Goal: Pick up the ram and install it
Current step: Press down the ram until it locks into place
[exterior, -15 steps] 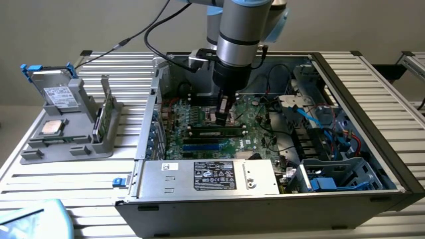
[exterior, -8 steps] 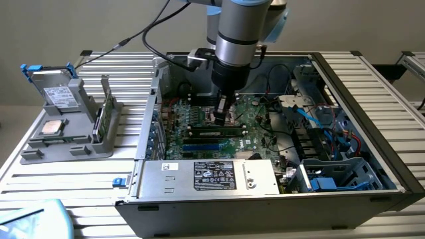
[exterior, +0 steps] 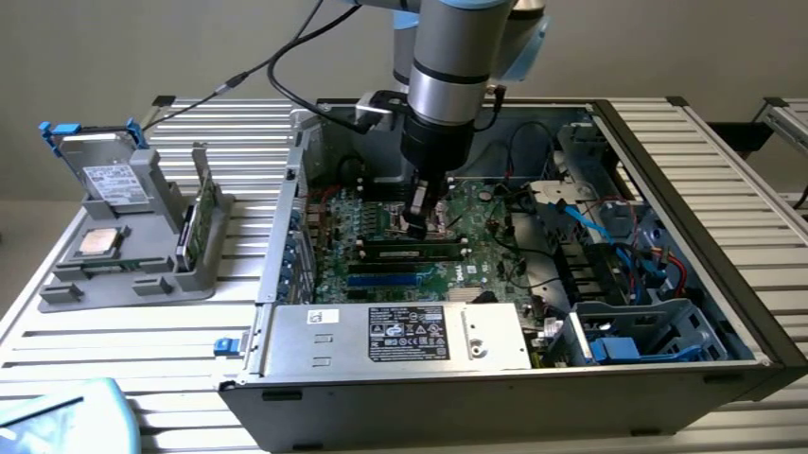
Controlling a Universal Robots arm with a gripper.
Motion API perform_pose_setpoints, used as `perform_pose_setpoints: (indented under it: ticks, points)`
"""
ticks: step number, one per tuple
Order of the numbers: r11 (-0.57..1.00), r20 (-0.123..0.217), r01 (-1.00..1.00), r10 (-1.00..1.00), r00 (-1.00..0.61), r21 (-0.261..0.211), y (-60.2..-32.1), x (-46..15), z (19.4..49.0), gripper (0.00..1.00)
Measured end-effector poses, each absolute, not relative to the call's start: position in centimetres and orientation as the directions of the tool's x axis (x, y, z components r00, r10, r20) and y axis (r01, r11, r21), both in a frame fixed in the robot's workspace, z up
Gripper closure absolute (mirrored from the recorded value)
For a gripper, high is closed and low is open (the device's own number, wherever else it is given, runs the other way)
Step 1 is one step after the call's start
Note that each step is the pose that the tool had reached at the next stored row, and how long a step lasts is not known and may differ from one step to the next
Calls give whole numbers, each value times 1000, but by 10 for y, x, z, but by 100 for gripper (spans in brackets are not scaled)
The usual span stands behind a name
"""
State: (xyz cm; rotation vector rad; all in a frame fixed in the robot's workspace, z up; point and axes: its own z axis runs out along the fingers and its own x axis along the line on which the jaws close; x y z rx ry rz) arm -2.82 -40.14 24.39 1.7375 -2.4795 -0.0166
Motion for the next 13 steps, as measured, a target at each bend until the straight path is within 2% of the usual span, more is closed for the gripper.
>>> perform_pose_setpoints:
  ticks: [13]
  points:
    - [461,97,-886,-886,-454,57,-401,-28,244,90]
